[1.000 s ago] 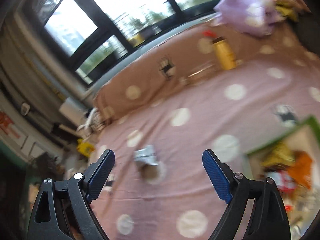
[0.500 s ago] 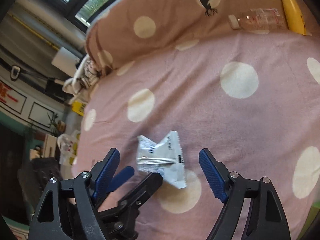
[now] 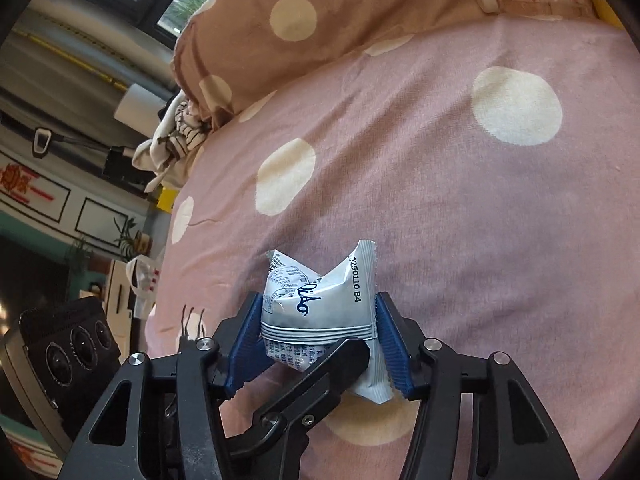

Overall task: Organize snacks
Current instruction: 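Close the right gripper on the white wrapped pastry and lift it, then carry the pastry over the green box and lower it inside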

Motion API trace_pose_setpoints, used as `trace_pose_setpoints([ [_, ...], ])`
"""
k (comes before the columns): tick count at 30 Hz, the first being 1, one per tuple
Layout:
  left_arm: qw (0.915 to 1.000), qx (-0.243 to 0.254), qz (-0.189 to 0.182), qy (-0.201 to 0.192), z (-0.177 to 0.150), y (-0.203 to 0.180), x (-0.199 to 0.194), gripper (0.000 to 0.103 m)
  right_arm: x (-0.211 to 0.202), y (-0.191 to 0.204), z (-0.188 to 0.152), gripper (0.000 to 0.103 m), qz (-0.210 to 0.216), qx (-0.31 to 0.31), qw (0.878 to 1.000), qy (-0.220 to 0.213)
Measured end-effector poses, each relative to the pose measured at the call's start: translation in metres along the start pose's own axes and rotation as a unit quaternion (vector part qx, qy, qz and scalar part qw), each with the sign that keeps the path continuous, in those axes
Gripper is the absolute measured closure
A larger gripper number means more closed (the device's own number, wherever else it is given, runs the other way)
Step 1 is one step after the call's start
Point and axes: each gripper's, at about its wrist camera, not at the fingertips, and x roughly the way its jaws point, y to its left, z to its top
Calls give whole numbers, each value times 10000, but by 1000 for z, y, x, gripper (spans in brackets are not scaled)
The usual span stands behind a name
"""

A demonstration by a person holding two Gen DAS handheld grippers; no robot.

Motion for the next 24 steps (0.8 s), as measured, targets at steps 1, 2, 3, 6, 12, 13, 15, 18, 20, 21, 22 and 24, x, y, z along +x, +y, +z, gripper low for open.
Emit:
trace_pose_setpoints([
  [1, 10000, 36, 4, -10, -1, -4, -4, 48, -6, 1, -2, 45, 32, 34, 10000, -47],
  [2, 9999, 94, 15, -54, -2, -10, -9, 48, -12, 2, -5, 45, 63, 40, 9999, -109],
  [3, 9998, 141, 27, -99, -4, -15, -14, 48, -19, 4, -8, 45, 102, 39, 9998, -175],
  [6, 9994, 293, 42, -192, -9, -34, -34, 48, -42, 14, -18, 45, 158, 14, 9993, -334],
  [12, 9973, 567, 84, -456, -29, -70, -83, 48, -100, 37, -48, 45, 218, -119, 9974, -677],
  [13, 9968, 621, 85, -495, -35, -77, -93, 48, -107, 40, -53, 45, 215, -131, 9971, -716],
  [15, 9963, 676, 75, -532, -44, -86, -105, 48, -123, 45, -66, 45, 193, -143, 9966, -792],
  [18, 9952, 800, 75, -558, -62, -103, -124, 48, -145, 51, -86, 45, 129, -141, 9958, -898],
  [20, 9942, 898, 66, -586, -73, -114, -136, 48, -159, 53, -100, 45, 123, -136, 9950, -979],
  [21, 9940, 920, 52, -592, -78, -118, -141, 48, -166, 54, -106, 45, 113, -133, 9947, -1008],
  [22, 9938, 937, 37, -596, -83, -122, -145, 48, -172, 55, -112, 45, 94, -127, 9945, -1032],
  [24, 9936, 971, 3, -581, -93, -129, -154, 48, -182, 57, -122, 45, 66, -109, 9942, -1069],
])
